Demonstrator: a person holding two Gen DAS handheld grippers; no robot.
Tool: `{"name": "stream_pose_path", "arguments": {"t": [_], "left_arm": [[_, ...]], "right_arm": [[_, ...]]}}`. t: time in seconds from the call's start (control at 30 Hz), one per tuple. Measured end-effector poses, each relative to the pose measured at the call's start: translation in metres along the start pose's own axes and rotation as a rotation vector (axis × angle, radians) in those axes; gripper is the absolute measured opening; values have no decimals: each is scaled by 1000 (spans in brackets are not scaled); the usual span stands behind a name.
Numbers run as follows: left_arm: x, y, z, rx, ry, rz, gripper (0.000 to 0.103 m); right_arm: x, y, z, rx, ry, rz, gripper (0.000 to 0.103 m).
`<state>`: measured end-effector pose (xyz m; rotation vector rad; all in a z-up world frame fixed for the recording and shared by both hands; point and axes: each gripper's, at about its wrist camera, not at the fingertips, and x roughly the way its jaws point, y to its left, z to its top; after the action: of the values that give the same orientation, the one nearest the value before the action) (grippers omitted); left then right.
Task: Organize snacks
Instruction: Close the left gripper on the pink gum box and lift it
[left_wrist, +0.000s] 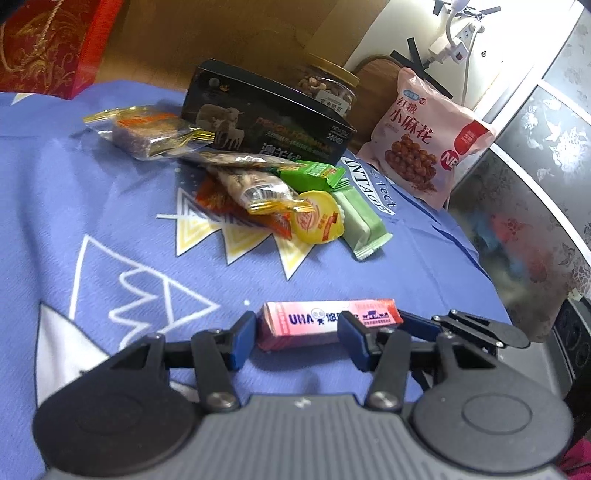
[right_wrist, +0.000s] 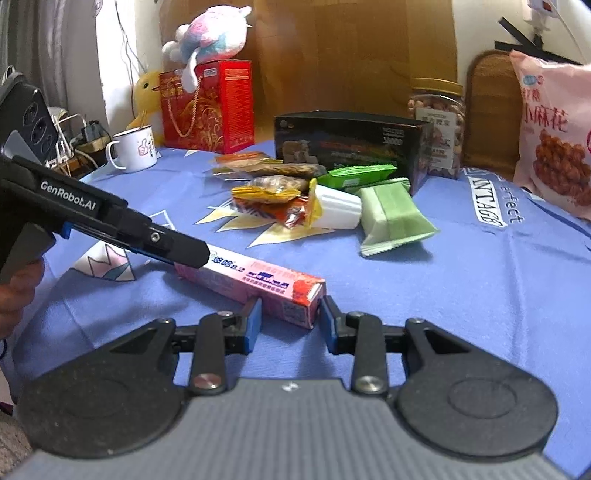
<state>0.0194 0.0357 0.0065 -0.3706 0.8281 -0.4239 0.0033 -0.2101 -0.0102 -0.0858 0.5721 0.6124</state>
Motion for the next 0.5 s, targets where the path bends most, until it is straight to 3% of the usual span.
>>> {"name": "stream_pose_path", "arguments": {"t": [0.5], "left_arm": [[-9, -2, -13, 34, -28, 10, 48]], "right_arm": [[-4, 11, -6, 22, -12, 6, 38]]}}
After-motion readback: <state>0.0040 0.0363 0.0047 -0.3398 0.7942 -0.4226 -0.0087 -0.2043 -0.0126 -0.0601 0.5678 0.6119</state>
